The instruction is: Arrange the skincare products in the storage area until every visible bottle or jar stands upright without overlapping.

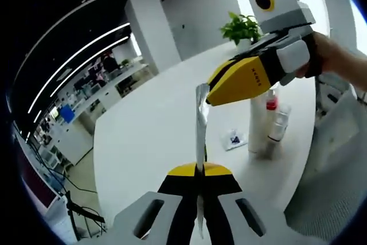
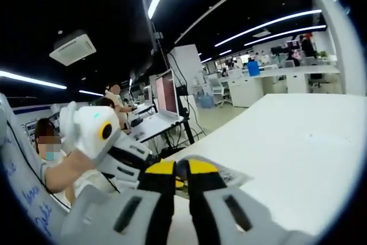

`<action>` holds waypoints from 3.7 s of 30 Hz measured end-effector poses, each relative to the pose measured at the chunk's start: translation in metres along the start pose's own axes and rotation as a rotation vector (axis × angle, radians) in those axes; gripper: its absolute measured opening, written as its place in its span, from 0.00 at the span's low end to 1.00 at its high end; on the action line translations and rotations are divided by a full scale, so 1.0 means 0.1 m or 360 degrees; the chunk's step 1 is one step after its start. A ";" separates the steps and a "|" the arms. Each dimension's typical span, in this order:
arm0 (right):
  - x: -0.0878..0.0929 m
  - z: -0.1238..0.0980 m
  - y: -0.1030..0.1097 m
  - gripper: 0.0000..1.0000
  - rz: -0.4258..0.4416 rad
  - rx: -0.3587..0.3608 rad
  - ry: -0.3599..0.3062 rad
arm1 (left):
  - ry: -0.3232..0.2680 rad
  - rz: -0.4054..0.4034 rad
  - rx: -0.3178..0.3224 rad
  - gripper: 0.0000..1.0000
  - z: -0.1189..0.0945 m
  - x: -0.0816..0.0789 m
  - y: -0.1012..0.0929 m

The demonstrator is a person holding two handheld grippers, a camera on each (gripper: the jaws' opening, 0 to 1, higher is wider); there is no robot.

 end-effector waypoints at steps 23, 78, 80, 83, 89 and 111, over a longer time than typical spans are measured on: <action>0.40 -0.21 0.06 0.10 0.0046 0.0120 0.0091 | -0.0024 -0.0134 0.0165 0.00 -0.09 0.14 0.04; 1.02 -0.10 0.48 0.24 0.0341 -0.0022 0.0213 | -0.0430 -0.0591 0.0833 0.00 -0.69 0.18 -0.07; 1.02 -0.11 0.49 0.23 0.0357 -0.0060 0.0191 | -0.0432 -0.0603 0.0852 0.00 -0.70 0.19 -0.06; 1.02 -0.10 0.51 0.20 0.0429 -0.0146 0.0146 | -0.0466 -0.0643 0.0898 0.00 -0.71 0.21 -0.05; 1.02 -0.10 0.51 0.10 0.0428 -0.0168 0.0154 | -0.0438 -0.0684 0.0870 0.00 -0.65 0.24 -0.05; 1.04 -0.18 0.53 0.01 0.0369 -0.0135 0.0233 | -0.0310 -0.0652 0.0701 0.00 -0.39 0.28 -0.03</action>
Point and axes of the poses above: the point that each gripper's makers call its tool centre point, and the gripper's own axes: z roughly forward along the fingers, y roughly to its left, x roughly out of its underside, the point moved 9 cm from there along -z, roughly backward along the fingers, and after that the axes turned 9 degrees about y, right-handed, at the moved point
